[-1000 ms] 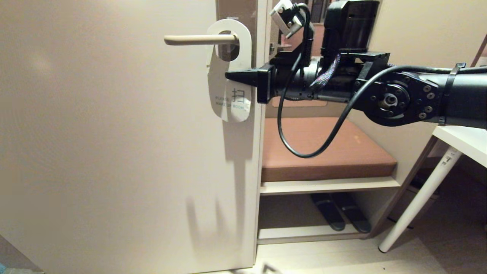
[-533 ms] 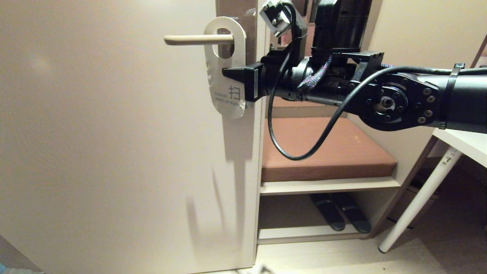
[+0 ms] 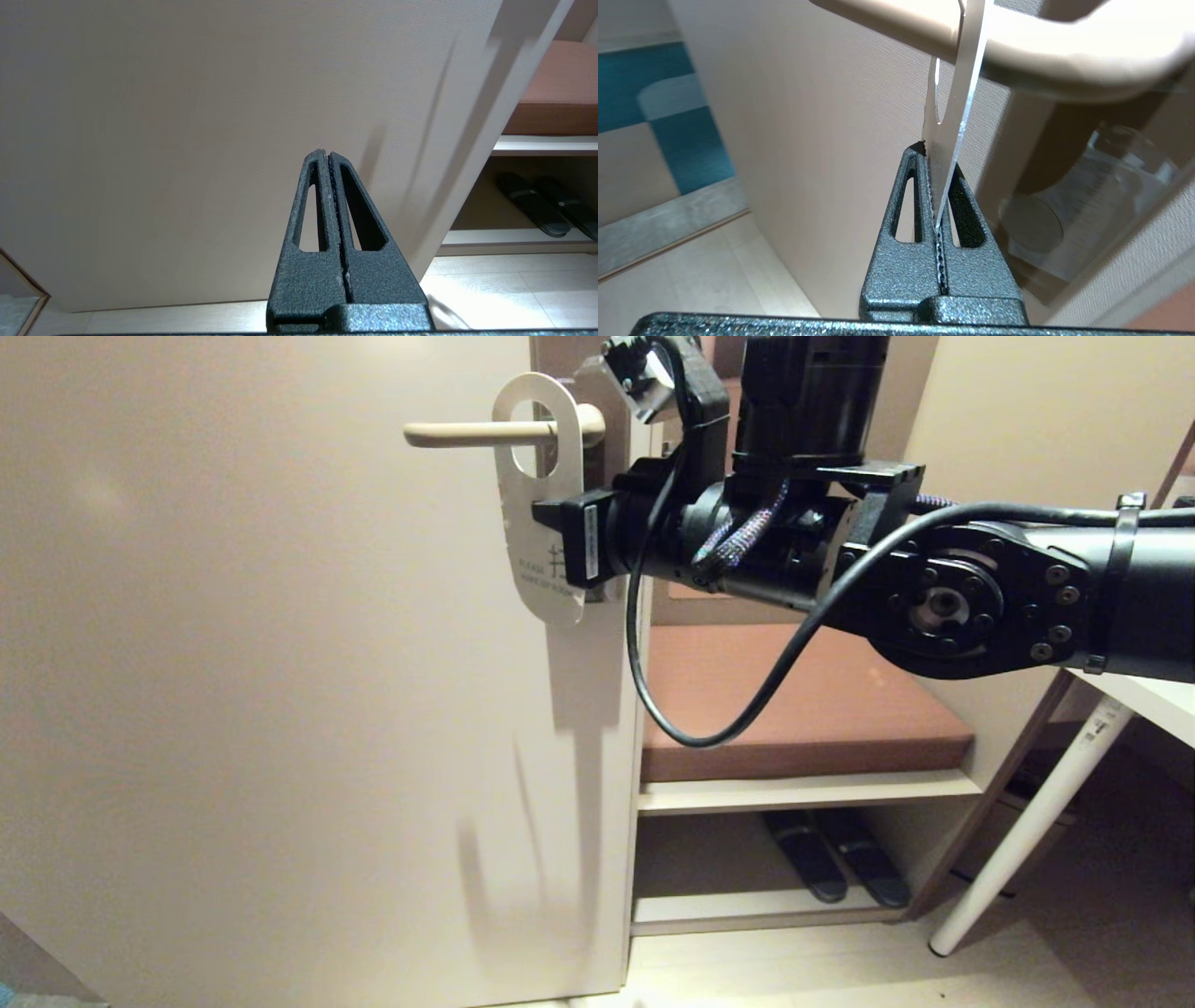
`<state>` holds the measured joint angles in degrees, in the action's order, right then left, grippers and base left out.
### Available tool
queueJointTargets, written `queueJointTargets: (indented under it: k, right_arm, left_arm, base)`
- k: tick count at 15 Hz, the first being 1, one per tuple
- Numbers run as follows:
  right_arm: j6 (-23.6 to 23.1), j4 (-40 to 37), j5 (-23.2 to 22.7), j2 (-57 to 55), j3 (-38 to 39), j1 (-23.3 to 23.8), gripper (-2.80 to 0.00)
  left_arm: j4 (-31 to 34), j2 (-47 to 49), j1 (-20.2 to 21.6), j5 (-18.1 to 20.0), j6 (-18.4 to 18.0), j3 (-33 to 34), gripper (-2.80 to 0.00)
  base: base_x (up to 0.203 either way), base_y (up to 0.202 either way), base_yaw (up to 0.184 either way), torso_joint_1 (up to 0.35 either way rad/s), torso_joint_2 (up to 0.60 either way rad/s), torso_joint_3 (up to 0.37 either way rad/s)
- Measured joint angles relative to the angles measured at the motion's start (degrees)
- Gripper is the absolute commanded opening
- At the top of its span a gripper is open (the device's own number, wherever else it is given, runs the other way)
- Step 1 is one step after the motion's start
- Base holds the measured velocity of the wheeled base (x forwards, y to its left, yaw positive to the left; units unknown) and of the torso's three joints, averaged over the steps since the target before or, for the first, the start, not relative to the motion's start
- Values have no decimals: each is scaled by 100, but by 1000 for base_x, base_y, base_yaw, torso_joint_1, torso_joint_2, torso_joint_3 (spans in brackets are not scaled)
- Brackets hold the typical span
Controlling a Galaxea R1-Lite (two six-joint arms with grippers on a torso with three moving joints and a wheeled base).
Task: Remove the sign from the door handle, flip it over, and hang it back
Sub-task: Take down the sign
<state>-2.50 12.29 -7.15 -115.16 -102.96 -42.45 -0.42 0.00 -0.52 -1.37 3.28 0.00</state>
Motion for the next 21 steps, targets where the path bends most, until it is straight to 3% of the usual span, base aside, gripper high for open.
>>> queueJointTargets:
  k: [15,19,21]
  right_arm:
    - [199,26,1460,-63,-27,-526,-280]
    - [295,41,2049,-63,-90,-734,-280]
    - [301,48,2108,-63,-137,-848,-280]
  left_arm:
    - [0,0,0,-1,2,0,-280]
    - [0,0,0,-1,3,0,-280]
    - [0,0,0,0,2,0,-280]
  base:
    - [0,0,0,0,0,0]
    - [0,0,0,0,0,0]
    - [0,0,0,0,0,0]
